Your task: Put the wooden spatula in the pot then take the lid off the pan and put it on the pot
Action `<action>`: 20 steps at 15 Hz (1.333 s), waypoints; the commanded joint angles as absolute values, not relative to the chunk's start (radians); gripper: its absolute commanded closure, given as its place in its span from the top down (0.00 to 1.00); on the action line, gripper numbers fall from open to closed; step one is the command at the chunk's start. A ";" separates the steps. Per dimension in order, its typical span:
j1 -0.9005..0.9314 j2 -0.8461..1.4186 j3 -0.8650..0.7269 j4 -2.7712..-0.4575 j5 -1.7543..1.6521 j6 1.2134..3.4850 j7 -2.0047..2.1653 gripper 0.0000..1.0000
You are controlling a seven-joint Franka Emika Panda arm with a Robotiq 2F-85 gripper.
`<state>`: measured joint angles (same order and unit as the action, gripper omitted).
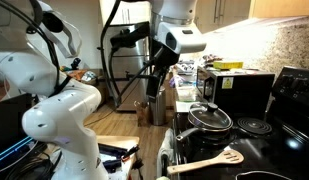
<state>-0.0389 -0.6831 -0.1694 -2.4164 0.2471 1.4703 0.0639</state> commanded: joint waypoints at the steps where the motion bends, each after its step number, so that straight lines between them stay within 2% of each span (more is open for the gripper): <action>1: -0.057 -0.553 -0.161 -2.341 0.157 1.383 -0.049 1.00; 7: -0.035 -0.470 -0.083 -2.358 -0.066 1.491 -0.099 1.00; 10: -0.031 -0.479 -0.069 -2.419 -0.124 1.640 -0.112 1.00; 15: -0.043 -0.508 -0.111 -2.582 -0.053 1.846 -0.118 1.00; 20: -0.053 -0.479 -0.123 -2.613 -0.028 1.839 -0.094 1.00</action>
